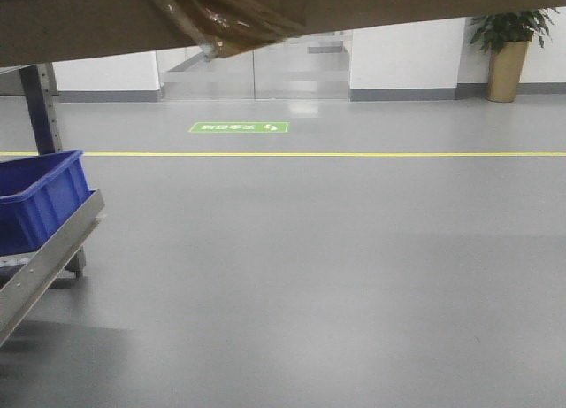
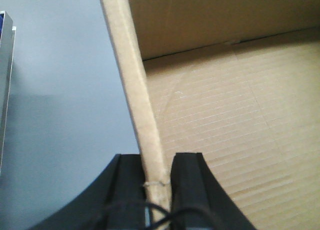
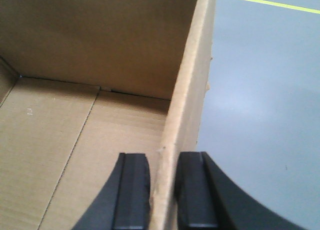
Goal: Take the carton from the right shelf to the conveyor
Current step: 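Hold the carton with both grippers while driving toward the red conveyor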
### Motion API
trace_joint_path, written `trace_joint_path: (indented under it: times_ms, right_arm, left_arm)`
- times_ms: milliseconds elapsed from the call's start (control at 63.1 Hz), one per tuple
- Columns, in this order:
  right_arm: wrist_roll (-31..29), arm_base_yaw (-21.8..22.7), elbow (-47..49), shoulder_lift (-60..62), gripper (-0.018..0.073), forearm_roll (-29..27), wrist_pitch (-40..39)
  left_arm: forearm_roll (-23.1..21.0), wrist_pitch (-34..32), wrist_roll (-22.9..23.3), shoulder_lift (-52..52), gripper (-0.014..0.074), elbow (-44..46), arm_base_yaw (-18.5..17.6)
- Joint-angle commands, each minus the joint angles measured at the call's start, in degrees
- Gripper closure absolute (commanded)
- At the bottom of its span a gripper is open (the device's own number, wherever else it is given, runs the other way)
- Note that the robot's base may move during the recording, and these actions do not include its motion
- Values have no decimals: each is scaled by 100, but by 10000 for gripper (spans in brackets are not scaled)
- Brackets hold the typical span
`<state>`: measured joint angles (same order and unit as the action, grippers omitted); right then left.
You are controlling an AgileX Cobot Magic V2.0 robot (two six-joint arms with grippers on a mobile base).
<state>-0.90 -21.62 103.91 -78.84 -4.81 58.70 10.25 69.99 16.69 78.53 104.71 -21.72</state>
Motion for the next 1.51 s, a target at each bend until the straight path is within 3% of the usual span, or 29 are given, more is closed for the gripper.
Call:
trace_joint_path:
  times_ms: [0, 1489]
  right_arm:
    - [-7, 27, 31, 66, 627, 121, -408]
    - [-7, 27, 31, 53, 627, 121, -407]
  left_arm:
    - [-58, -71, -40, -81, 612, 43, -31]
    - [-46, -71, -40, -59, 612, 43, -31]
